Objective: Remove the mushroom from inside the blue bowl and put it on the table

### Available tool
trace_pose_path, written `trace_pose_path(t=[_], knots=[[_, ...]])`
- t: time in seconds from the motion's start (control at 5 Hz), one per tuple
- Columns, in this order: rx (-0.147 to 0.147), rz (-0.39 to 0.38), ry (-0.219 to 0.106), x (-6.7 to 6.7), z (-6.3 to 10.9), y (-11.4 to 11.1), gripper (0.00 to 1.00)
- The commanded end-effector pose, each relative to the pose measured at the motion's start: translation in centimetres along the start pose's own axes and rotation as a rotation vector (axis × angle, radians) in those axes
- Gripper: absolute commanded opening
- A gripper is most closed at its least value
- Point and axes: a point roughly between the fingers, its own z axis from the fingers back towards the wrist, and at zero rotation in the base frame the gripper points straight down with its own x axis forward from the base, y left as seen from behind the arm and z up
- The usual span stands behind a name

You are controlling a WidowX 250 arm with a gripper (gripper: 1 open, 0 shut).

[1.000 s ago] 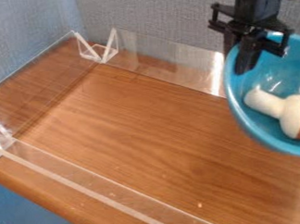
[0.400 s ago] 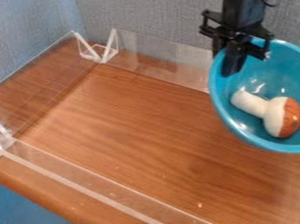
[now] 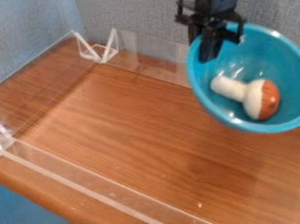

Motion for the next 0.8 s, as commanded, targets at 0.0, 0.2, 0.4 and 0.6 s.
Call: trace_pose_path(t=[0.0,0.2,0.4,0.6], knots=[[0.025,0.037,-0.120,-0.9,4.1,-1.7,0.00],[0.007,-0.046,-0.127,-0.9,4.0,-2.5,0.00],[-0.016,-0.139,-0.109,-0.4,3.6,-3.8,0.00],[-0.037,-0.230,-0.097,0.1,3.6,-4.9,0.00]])
